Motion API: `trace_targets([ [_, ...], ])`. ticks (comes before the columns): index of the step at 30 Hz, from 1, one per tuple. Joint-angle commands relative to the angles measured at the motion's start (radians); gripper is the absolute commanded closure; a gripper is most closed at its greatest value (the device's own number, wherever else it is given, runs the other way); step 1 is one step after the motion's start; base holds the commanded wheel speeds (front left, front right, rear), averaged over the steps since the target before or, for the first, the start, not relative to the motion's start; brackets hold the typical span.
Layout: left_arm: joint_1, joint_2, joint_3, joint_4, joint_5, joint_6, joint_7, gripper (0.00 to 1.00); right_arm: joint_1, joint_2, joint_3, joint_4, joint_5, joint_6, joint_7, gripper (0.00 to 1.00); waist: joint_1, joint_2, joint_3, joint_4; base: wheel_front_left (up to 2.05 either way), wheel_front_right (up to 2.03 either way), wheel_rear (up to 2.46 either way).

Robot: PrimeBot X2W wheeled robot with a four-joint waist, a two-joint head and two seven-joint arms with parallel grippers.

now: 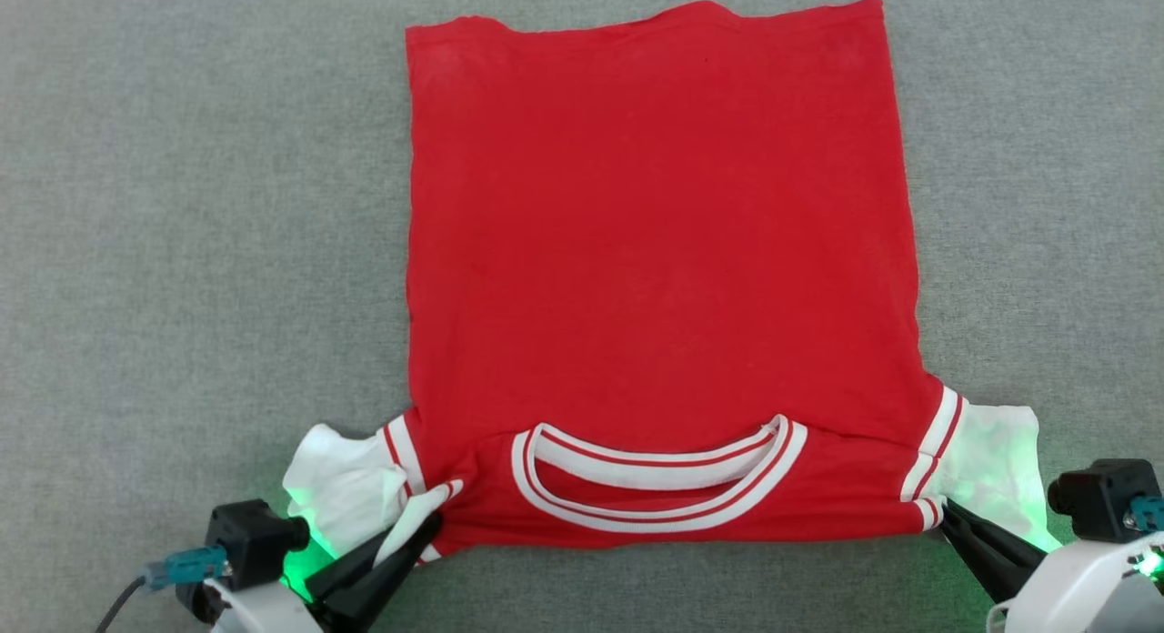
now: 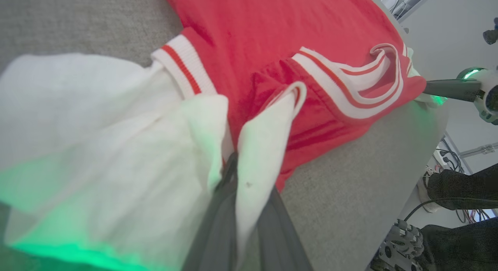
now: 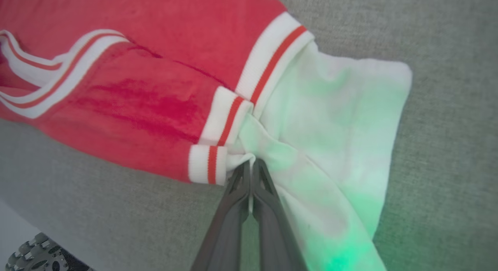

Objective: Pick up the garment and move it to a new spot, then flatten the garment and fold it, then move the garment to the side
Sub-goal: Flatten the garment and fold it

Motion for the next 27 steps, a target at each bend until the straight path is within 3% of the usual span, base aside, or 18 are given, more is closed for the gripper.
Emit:
trace_targets([
  [1,-0.002,-0.015,-0.016,0.031,0.001,0.007,0.014,1.00,-0.009,-0.001,0.014,0.024,0.004,-0.001,-0.002,1.00,0.0000,-0.0001,0.002,0.002,0.00,0.00,0.00],
  [8,-0.040,-0.037,-0.078,0.096,0.007,0.010,0.028,1.00,-0.049,-0.027,0.103,0.178,-0.012,-0.003,-0.060,1.00,0.0000,-0.0001,0.006,0.015,0.00,0.00,0.00],
  [15,-0.055,-0.046,-0.112,0.126,-0.018,0.010,0.024,1.00,-0.082,-0.033,0.150,0.228,-0.003,-0.005,-0.117,1.00,0.0000,-0.0001,-0.003,0.009,0.00,0.00,0.00],
  [16,-0.056,-0.046,-0.113,0.126,-0.021,0.010,0.023,1.00,-0.087,-0.034,0.155,0.225,-0.004,-0.005,-0.126,0.92,0.0000,-0.0001,-0.005,0.007,0.00,0.00,0.00],
  [18,-0.057,-0.045,-0.116,0.126,-0.026,0.010,0.021,1.00,-0.094,-0.037,0.154,0.214,-0.009,-0.005,-0.141,0.49,0.0000,-0.0001,-0.009,0.003,0.00,0.00,0.00],
  [19,-0.057,-0.044,-0.117,0.125,-0.026,0.010,0.020,1.00,-0.094,-0.039,0.150,0.202,-0.014,-0.005,-0.147,0.04,0.0000,-0.0001,-0.012,0.001,0.00,0.00,0.00],
  [20,-0.056,-0.043,-0.118,0.123,-0.027,0.010,0.020,1.00,-0.092,-0.042,0.145,0.186,-0.015,-0.005,-0.152,0.00,0.0000,-0.0001,-0.014,-0.001,0.00,0.00,0.00],
  [27,-0.042,-0.034,-0.101,0.094,-0.037,0.009,0.017,1.00,-0.049,-0.080,0.074,-0.052,0.009,-0.001,-0.086,0.00,0.0000,-0.0001,-0.025,-0.011,0.00,0.00,0.00],
])
